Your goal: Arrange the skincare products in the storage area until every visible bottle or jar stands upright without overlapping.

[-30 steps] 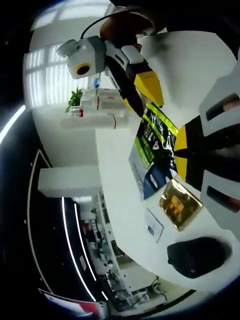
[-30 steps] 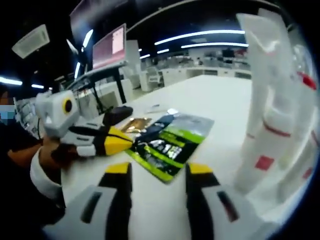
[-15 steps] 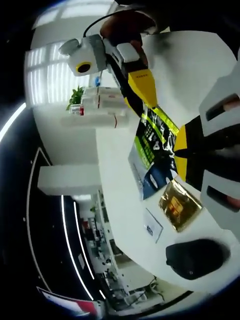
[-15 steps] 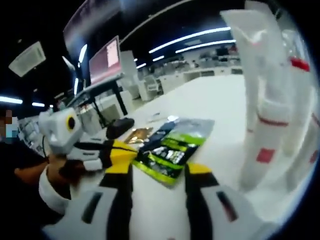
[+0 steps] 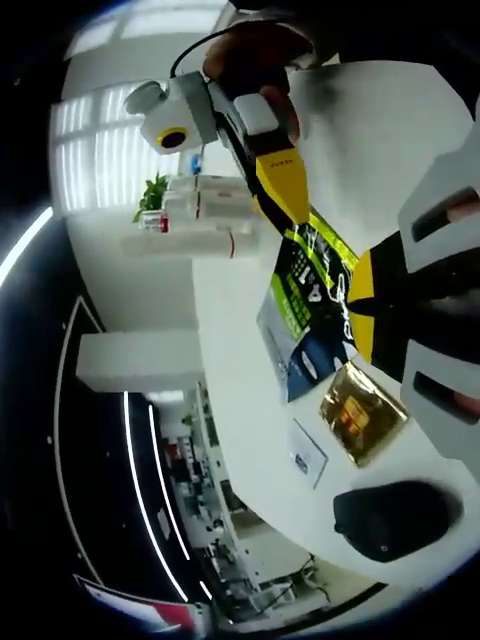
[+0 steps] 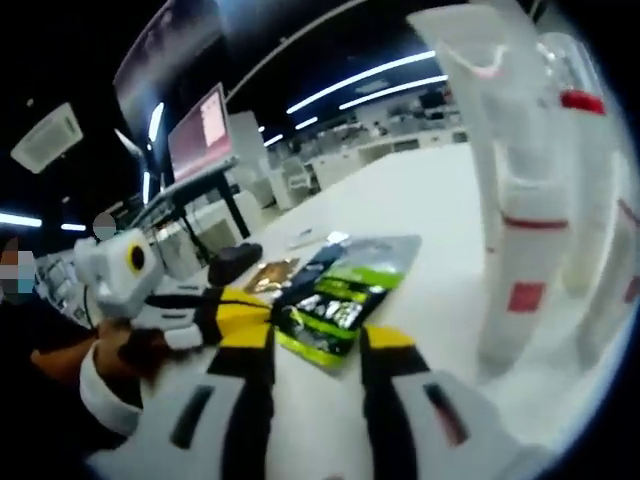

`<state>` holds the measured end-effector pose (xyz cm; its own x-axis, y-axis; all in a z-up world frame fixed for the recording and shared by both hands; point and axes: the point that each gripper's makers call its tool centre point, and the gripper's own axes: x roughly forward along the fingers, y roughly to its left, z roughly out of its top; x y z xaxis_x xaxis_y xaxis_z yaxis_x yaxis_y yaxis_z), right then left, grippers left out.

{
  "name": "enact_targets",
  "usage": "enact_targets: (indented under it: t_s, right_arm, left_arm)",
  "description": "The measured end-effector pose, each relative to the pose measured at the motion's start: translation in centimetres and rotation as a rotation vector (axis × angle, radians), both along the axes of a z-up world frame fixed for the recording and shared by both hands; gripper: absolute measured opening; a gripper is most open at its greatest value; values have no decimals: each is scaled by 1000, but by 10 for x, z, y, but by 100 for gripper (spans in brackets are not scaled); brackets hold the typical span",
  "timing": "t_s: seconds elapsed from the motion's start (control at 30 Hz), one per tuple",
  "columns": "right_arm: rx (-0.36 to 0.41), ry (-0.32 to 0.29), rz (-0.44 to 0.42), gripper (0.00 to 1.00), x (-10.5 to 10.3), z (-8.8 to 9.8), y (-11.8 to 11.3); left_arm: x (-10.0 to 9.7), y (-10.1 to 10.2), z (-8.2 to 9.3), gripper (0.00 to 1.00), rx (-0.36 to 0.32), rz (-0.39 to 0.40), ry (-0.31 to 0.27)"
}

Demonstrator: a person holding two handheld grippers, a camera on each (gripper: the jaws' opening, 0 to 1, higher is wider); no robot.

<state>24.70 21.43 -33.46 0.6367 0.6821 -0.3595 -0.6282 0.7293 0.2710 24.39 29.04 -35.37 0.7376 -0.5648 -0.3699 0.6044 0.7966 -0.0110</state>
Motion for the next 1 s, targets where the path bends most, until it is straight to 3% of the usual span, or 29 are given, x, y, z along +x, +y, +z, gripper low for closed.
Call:
enact_targets:
  t_s: [0.27,0.43,0.67,1.0]
  right_arm:
    - [-154,-86,-25,15,10,-8,-9]
    - [-128,-85,-26,8,9,-5,-7]
    - [-111,-64,-18,8,7,-9,-4]
    - [-94,-84,-2,2,5,-5,-3]
  left_arm:
    - [0,0,0,0,7,2,-8]
    - [1,0,0,0,12,2,-13]
    - [1,0,0,0,16,-2,-18]
    - [1,-1,1,0,22,0,-27]
